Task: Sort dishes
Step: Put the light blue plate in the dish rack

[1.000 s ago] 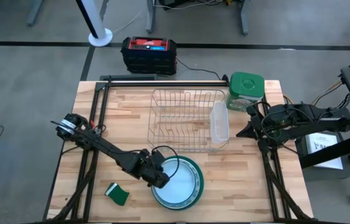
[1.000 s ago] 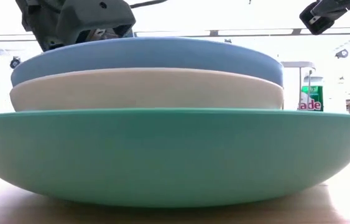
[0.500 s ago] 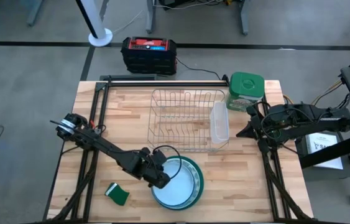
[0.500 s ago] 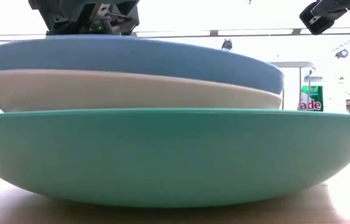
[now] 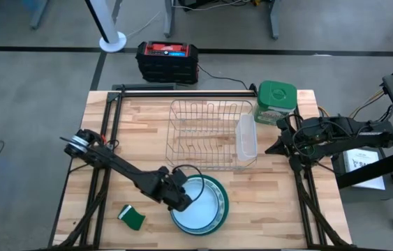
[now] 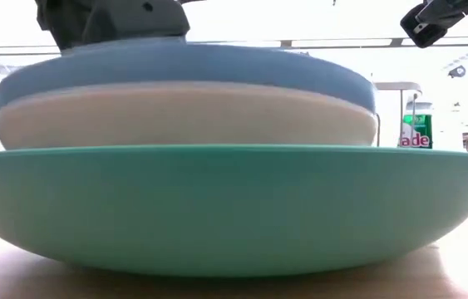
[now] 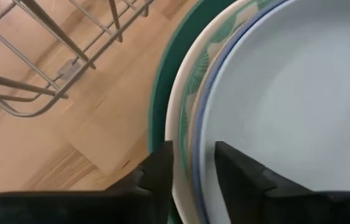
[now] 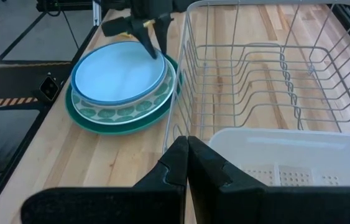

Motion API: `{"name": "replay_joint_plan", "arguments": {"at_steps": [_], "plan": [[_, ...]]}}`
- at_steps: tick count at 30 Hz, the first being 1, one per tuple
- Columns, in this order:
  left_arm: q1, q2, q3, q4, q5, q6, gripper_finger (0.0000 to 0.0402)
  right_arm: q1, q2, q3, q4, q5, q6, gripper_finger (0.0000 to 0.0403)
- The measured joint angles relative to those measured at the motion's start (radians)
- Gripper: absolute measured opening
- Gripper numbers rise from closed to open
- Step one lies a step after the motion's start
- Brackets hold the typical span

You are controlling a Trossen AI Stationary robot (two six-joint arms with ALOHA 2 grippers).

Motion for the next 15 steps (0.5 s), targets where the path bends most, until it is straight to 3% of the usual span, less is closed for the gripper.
{"name": "replay_joint_plan", "arguments": {"at_steps": [6, 15], "plan": [[0.0, 0.017, 0.003, -0.001, -0.002, 0.0, 0.0134, 0.0, 0.0, 0.0, 0.0, 0.0, 0.0, 0.0], [0.0, 0.002, 0.003, -0.012, 0.0, 0.003, 0.008, 0.0, 0.0, 0.0, 0.0, 0.0, 0.002, 0.0]]}}
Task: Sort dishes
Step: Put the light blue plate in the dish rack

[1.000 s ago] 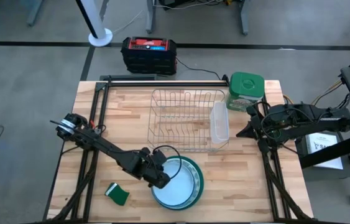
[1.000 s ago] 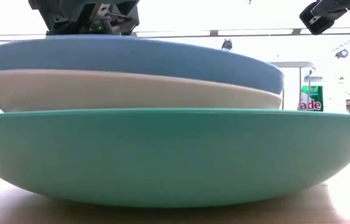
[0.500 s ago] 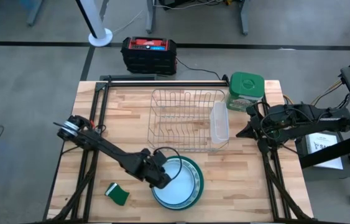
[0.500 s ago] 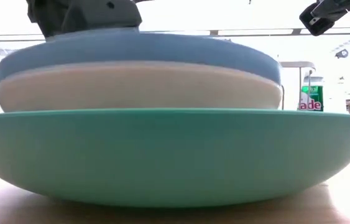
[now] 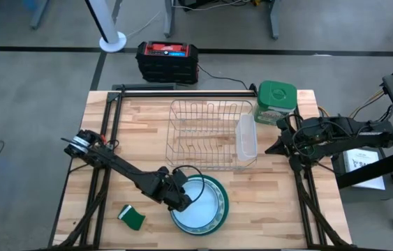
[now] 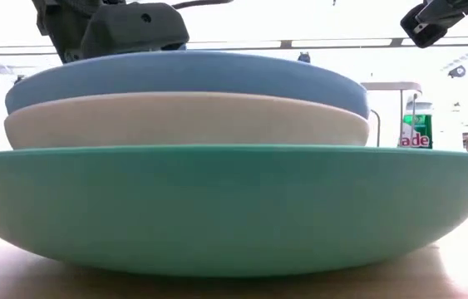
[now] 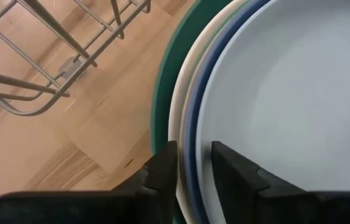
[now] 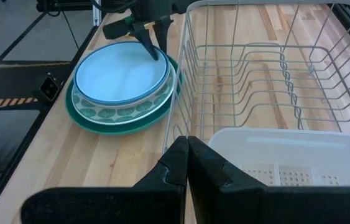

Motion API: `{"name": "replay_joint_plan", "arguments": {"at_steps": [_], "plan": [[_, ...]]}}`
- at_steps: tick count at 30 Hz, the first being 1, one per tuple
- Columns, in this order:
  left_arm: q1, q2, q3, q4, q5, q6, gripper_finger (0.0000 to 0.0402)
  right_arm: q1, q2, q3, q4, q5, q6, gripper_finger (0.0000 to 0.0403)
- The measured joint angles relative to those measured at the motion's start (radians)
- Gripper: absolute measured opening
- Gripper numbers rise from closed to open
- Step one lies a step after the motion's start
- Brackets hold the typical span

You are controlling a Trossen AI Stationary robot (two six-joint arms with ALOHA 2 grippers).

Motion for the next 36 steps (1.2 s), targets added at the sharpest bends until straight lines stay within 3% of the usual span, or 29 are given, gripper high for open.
{"name": "replay_joint_plan", "arguments": {"at_steps": [8, 24, 28, 36], "plan": [[0.0, -0.021, 0.0, -0.007, 0.001, -0.006, 0.0048, 0.0, 0.0, 0.0, 0.0, 0.0, 0.008, 0.0], [0.0, -0.045, 0.0, 0.018, 0.028, -0.002, 0.0045, 0.0, 0.0, -0.001, 0.0, 0.0, 0.009, 0.0], [0.0, -0.052, 0.0, 0.021, 0.073, -0.006, 0.0063, 0.0, 0.0, -0.001, 0.0, 0.0, 0.009, 0.0], [0.0, -0.051, 0.012, 0.006, -0.001, 0.086, 0.0109, 0.0, 0.0, -0.001, 0.0, 0.0, 0.014, 0.0]]}}
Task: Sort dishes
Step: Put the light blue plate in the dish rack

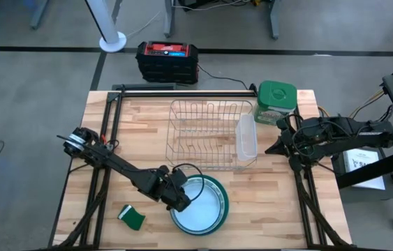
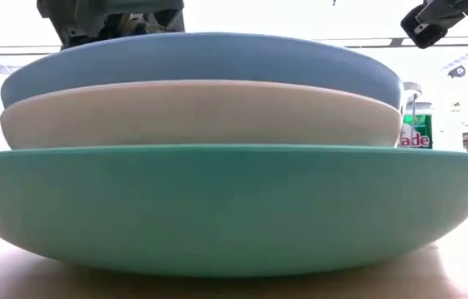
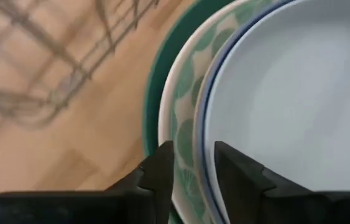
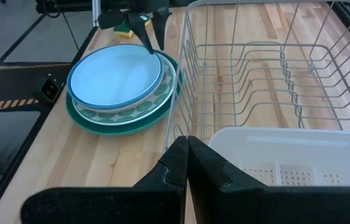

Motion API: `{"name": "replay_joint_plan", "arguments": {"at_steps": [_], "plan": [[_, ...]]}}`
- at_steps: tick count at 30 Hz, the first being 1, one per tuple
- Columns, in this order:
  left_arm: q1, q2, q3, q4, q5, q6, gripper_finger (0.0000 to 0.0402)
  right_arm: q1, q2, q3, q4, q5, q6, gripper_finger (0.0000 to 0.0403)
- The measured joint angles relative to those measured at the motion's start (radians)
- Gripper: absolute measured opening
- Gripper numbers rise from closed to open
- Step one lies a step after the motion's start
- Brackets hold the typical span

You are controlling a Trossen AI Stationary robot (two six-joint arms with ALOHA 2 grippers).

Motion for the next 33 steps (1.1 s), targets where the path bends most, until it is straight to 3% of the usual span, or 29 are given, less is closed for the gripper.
{"name": "replay_joint_plan", "arguments": {"at_steps": [5, 11, 25, 33], "plan": [[-0.002, 0.023, 0.078, 0.017, -0.08, 0.231, 0.0142, 0.0, 0.0, 0.0, 0.0, 0.0, 0.002, 0.0], [-0.003, 0.1, 0.113, 0.019, -0.069, 0.424, 0.0166, 0.0, 0.0, 0.0, 0.0, 0.0, 0.011, 0.0], [-0.004, 0.203, 0.183, -0.064, -0.093, 0.377, 0.0151, 0.0, 0.0, -0.007, -0.001, 0.0, 0.011, 0.0], [-0.005, 0.203, 0.198, -0.139, -0.088, 0.325, 0.0087, 0.0, 0.0, -0.03, 0.0, 0.0, 0.011, 0.0]]}}
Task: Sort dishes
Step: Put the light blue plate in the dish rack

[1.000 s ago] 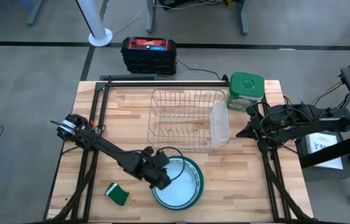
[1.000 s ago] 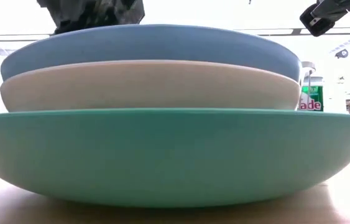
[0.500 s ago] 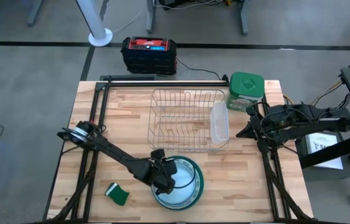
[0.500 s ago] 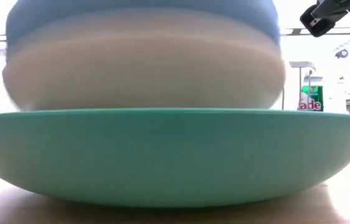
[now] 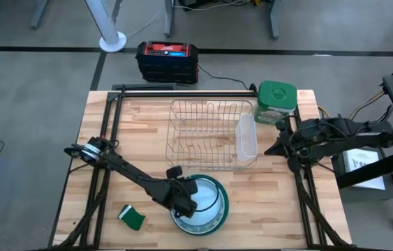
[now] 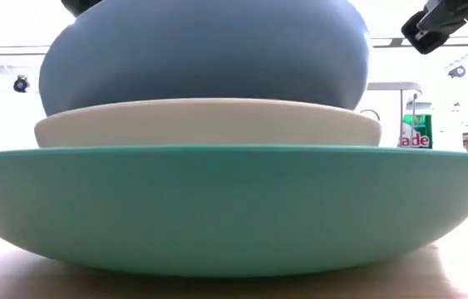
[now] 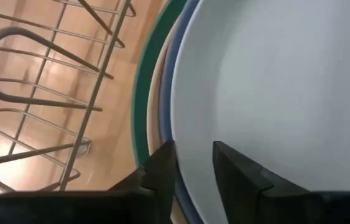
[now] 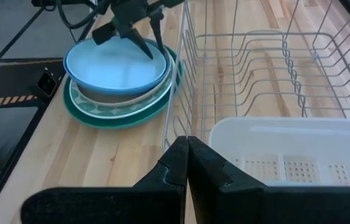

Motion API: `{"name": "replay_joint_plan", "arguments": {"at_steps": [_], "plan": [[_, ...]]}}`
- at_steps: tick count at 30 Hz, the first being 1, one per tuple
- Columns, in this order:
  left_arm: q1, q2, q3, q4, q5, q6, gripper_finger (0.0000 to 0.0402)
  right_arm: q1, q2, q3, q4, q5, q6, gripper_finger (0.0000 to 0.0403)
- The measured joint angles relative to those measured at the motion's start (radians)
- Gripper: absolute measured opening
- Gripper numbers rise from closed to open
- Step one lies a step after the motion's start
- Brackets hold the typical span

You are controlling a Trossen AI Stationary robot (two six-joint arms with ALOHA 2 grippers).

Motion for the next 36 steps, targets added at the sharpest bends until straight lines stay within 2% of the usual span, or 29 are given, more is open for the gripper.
{"name": "replay_joint_plan", "arguments": {"at_steps": [10, 21, 36], "plan": [[0.001, -0.001, 0.001, 0.01, 0.031, -0.006, 0.0005, 0.0, 0.0, -0.03, 0.001, 0.0, 0.014, 0.0], [0.001, -0.001, 0.007, 0.001, 0.034, -0.022, 0.0001, 0.0, 0.0, -0.031, 0.002, 0.0, 0.016, 0.0], [-0.011, -0.001, 0.159, -0.192, -0.051, -0.016, 0.0, 0.0, 0.0, -0.031, 0.003, 0.0, 0.016, 0.0]]}}
